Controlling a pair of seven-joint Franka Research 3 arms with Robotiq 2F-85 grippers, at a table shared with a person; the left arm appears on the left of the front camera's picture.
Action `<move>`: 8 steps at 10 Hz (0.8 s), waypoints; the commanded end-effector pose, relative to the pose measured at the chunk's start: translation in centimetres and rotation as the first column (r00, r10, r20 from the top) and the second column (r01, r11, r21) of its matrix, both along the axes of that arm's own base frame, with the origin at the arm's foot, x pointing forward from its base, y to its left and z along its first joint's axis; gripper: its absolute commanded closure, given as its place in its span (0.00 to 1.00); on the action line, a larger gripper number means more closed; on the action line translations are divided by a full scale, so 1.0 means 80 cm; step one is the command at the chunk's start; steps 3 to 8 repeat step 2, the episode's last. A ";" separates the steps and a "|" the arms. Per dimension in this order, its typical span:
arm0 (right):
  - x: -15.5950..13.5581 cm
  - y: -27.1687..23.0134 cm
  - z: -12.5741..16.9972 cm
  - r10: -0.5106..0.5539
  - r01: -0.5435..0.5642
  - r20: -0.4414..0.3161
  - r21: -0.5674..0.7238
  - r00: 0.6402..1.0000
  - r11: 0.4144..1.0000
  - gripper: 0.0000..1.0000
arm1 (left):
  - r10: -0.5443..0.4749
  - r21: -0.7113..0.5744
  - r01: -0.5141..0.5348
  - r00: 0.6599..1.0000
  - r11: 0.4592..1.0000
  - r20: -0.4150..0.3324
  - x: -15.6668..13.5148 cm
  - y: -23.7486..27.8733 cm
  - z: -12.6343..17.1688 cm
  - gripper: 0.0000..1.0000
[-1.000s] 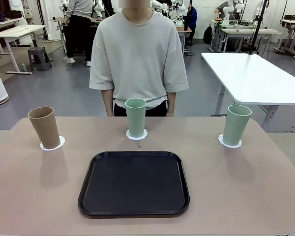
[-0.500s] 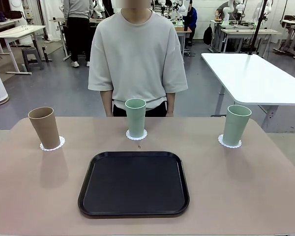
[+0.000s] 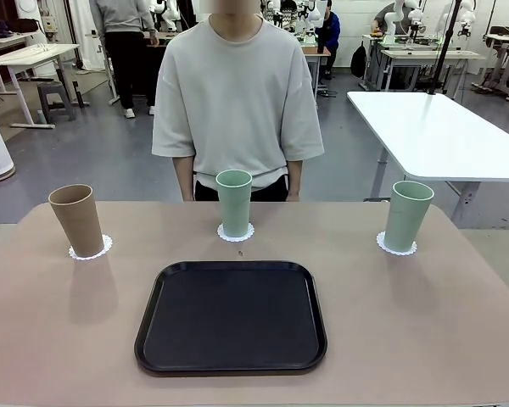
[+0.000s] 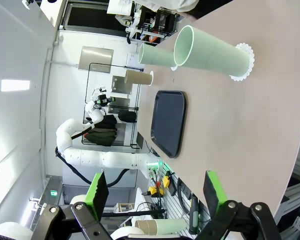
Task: Place coasters on the table and set cups on them.
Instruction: Take one Reusable plastic cup from the Flat Tray and place it on a coaster set by the human.
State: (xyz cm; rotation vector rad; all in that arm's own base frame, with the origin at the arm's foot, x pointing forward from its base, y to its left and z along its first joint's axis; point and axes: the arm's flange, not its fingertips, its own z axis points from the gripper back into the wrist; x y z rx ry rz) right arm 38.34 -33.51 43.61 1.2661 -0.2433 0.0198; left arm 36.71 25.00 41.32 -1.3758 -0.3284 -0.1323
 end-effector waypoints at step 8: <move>-0.004 0.003 0.001 -0.009 0.009 0.002 -0.003 1.000 1.000 0.00 | 0.008 0.000 -0.008 1.000 1.000 -0.004 -0.001 0.000 0.003 0.00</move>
